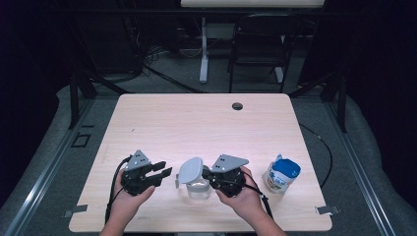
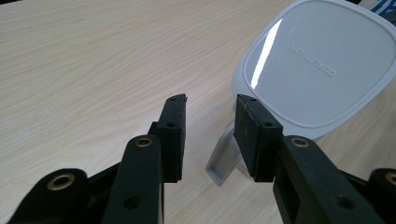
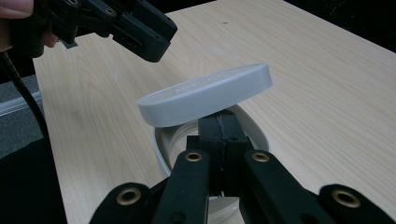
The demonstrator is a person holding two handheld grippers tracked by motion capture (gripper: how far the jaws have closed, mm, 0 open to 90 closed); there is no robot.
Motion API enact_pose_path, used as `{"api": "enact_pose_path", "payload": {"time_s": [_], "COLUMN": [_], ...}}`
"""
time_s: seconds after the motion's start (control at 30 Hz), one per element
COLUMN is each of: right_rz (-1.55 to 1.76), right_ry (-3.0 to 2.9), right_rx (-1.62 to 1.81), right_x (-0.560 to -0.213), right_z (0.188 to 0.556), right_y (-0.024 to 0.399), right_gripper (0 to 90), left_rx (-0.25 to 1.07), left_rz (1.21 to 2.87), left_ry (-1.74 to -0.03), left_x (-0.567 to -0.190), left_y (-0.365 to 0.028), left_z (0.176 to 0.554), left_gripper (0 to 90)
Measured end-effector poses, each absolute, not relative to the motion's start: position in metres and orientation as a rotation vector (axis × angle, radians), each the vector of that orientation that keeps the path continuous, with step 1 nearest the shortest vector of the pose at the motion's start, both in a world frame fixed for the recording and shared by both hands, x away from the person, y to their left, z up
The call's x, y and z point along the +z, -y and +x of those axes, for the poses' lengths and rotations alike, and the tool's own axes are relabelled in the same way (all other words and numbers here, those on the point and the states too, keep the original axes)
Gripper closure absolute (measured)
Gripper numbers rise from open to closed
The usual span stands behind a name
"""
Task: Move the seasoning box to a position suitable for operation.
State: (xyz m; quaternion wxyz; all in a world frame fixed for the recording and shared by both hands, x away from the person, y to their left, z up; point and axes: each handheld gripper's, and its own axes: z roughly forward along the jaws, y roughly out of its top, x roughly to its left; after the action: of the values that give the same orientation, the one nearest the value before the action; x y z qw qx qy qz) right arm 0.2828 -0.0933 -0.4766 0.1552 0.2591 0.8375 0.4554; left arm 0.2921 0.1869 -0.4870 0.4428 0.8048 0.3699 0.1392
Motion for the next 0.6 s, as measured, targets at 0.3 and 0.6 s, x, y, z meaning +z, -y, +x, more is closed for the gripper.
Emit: {"api": "enact_pose_path", "payload": {"time_s": [0.3, 0.6], "right_rz": [0.725, 0.715], "right_ry": [-2.401, -2.399], "right_rx": [1.302, 1.307], "right_x": [-0.4719, -0.4673], "right_z": [0.2833, 0.2836], "right_y": [0.0895, 0.0857], "right_gripper": [90.0, 90.0], "left_rx": [0.332, 0.324], "left_rz": [1.994, 2.014], "left_ry": [-0.912, -0.896], "left_x": [-0.4869, -0.4886], "left_y": [-0.1873, -0.1842], "left_z": [0.2921, 0.2919], "left_gripper": [65.3, 67.0]}}
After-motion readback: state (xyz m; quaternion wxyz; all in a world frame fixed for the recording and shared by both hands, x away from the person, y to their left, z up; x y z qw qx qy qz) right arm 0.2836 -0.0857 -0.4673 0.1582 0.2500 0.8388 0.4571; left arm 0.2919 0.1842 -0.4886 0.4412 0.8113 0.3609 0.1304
